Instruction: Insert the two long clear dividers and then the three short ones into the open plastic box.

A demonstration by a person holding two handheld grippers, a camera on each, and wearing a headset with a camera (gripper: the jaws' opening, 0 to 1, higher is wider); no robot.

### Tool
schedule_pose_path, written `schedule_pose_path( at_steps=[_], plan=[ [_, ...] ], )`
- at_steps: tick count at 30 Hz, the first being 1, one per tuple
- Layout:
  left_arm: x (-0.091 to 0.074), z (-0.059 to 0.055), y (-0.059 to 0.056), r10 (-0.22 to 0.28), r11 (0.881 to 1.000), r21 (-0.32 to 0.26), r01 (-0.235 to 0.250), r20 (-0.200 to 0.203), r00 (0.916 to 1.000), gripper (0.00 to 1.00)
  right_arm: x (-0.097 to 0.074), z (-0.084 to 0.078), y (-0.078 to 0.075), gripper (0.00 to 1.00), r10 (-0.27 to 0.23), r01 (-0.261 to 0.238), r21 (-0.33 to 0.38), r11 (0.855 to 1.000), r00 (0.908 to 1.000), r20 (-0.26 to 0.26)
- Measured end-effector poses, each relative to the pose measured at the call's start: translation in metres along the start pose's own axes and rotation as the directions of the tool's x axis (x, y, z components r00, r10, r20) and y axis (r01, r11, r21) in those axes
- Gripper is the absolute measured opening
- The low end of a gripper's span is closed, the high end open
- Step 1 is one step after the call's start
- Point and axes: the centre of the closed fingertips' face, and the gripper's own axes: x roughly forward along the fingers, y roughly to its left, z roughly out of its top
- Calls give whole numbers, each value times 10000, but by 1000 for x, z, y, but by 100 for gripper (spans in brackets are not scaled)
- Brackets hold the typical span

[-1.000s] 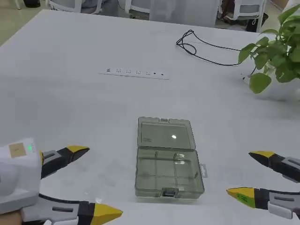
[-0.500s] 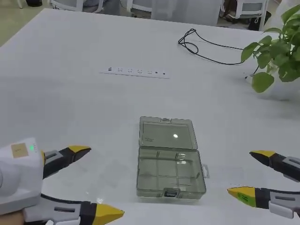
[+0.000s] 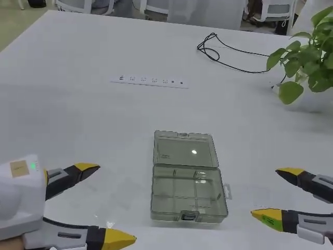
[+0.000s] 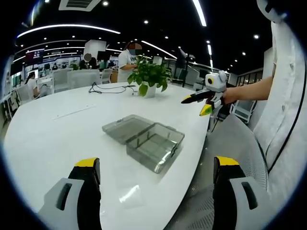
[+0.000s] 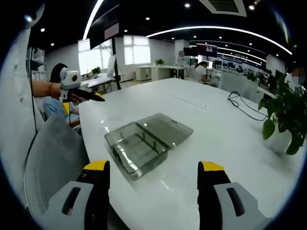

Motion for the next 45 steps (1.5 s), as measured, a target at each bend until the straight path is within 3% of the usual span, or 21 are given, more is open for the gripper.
schedule_pose_path(
  at_steps=[13,36,45],
  plan=[
    [2,-2,-2,-133,9999,23,134,-171,9998,100,2,-1,2,75,0,-1,86,10000,10000,80],
    [0,-4,8,100,9999,-122,-104,-341,9994,100,4,3,0,75,69,-71,196,9998,9999,95],
    [-7,-11,29,610,9976,-286,-629,-653,9960,97,6,1,2,74,130,-133,284,9995,9999,75]
  ],
)
